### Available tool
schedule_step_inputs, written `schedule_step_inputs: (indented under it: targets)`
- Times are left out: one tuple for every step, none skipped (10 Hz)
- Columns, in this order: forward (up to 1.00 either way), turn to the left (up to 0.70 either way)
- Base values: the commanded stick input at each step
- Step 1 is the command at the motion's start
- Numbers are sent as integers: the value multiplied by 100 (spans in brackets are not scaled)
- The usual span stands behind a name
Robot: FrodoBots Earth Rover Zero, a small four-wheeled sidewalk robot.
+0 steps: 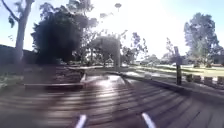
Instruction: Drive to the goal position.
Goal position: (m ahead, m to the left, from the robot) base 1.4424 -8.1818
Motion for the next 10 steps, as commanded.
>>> schedule_step_inputs:
  targets:
    - [100, 0]
    - [100, 0]
    - [100, 0]
    - [100, 33]
    - [100, 36]
    - [100, 38]
    - [100, 0]
    - [100, 0]
    - [100, 0]
    - [100, 0]
